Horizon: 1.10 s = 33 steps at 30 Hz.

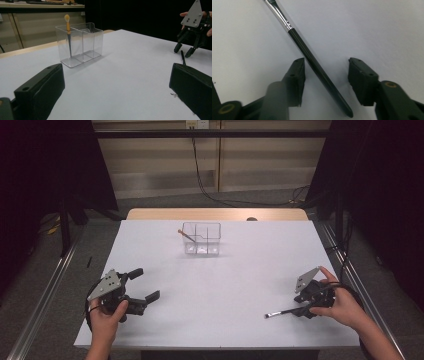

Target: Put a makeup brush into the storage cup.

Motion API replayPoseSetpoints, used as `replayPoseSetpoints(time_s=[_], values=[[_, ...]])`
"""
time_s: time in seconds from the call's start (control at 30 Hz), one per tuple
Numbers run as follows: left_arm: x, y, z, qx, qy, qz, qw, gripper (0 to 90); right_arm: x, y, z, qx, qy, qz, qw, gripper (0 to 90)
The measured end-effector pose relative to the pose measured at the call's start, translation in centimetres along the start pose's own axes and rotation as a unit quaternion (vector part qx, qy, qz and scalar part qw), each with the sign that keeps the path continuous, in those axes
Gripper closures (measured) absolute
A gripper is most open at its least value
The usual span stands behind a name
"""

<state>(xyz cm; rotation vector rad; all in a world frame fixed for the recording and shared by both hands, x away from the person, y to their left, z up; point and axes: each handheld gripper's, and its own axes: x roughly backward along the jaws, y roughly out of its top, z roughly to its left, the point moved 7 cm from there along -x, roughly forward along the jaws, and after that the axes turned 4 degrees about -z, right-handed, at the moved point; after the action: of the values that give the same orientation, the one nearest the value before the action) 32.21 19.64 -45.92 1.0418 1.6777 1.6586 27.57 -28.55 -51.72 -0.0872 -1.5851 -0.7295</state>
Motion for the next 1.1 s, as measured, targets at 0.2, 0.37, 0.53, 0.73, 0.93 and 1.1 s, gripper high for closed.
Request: replayPoseSetpoints(time_s=[0.2, 0.37, 0.53, 0.73, 0.93, 1.1], values=[[0.00, -0.04, 0.04, -0.004, 0.002, 0.003, 1.0000, 0.0, 0.01, 0.20, 0.13, 0.003, 0.000, 0.011, 0.9999, 69.0], [0.05, -0.09, 0.08, -0.004, 0.001, 0.004, 1.0000, 0.0, -0.02, 0.42, 0.56, 0.009, 0.008, 0.027, 0.9996, 81.6], [0.05, -0.07, 0.11, -0.005, 0.001, 0.003, 1.0000, 0.0, -0.04, 0.48, 0.54, -0.004, 0.013, 0.031, 0.9994, 84.7], [-0.01, -0.16, 0.11, -0.006, 0.002, 0.006, 1.0000, 0.0, -0.09, 0.50, 0.58, -0.019, 0.010, 0.030, 0.9993, 84.7], [0.00, -0.13, 0.09, -0.007, 0.002, 0.006, 1.0000, 0.0, -0.04, 0.42, 0.55, -0.014, 0.007, 0.025, 0.9996, 84.8], [0.03, -0.20, 0.13, -0.007, 0.003, 0.008, 0.9999, 0.0, 0.06, 0.57, 0.61, -0.036, 0.024, -0.010, 0.9990, 84.8]])
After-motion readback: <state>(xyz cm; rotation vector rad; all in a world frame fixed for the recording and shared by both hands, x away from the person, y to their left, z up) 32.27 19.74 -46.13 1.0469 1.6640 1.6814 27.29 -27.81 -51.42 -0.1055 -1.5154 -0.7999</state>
